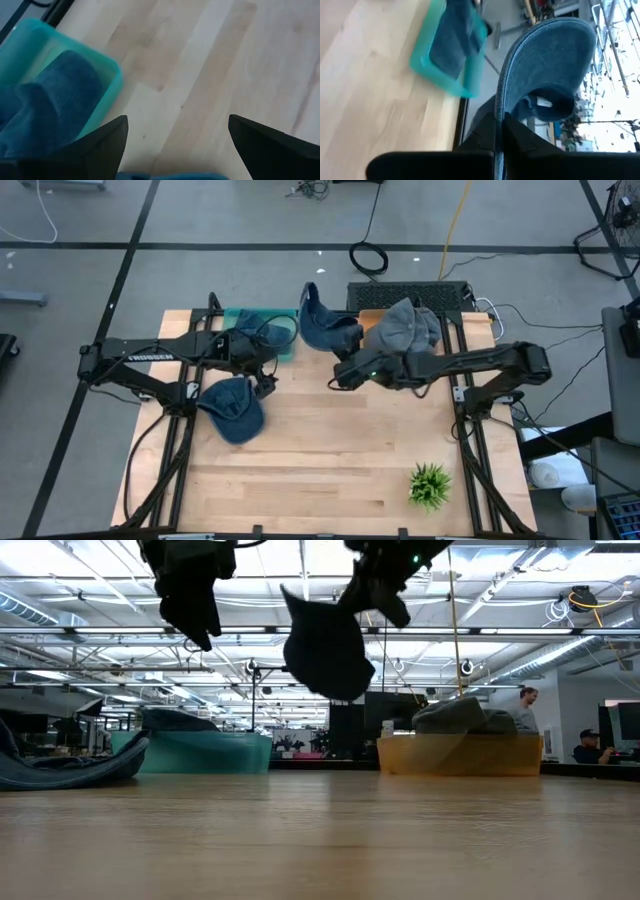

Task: Pick & Place hat
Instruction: Put the top dark blue cap into the blue bin

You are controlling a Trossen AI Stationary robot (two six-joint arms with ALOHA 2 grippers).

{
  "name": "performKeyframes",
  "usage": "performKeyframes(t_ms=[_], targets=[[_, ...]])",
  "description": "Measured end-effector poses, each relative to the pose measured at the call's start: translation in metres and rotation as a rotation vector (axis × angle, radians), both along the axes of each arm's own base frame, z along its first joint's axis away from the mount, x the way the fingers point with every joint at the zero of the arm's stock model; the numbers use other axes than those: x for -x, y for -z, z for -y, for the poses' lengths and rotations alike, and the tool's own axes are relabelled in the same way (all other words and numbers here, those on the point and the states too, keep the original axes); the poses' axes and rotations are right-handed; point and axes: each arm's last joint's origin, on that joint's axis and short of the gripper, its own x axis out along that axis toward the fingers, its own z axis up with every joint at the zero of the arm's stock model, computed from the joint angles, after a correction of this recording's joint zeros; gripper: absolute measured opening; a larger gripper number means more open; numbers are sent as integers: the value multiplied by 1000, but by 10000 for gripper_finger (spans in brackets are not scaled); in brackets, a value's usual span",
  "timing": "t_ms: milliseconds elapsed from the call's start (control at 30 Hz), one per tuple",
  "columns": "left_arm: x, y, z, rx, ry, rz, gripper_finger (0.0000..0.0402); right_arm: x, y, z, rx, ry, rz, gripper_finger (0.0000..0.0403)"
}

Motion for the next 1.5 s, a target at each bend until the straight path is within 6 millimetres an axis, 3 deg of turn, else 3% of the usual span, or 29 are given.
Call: performKeyframes(t_ms=[167, 367, 700, 967, 1333, 1500], targets=[[4, 1, -9, -23, 1, -36, 351, 17, -28, 4, -63, -49, 127, 0], [-2, -4, -17, -152, 34, 9, 351, 31, -48, 12, -181, -162, 235, 0], [-23, -30, -34, -320, 60, 327, 351, 73, -66, 29, -278, -222, 401, 0], [-29, -44, -43, -287, 137, 521, 351, 112, -86, 19, -311, -358, 680, 0], [-29, -56, -39, -269, 302, 647, 351, 159, -87, 3, -344, -538, 815, 0], [-31, -68, -38, -279, 341, 775, 351, 168, -81, -4, -374, -665, 864, 0]])
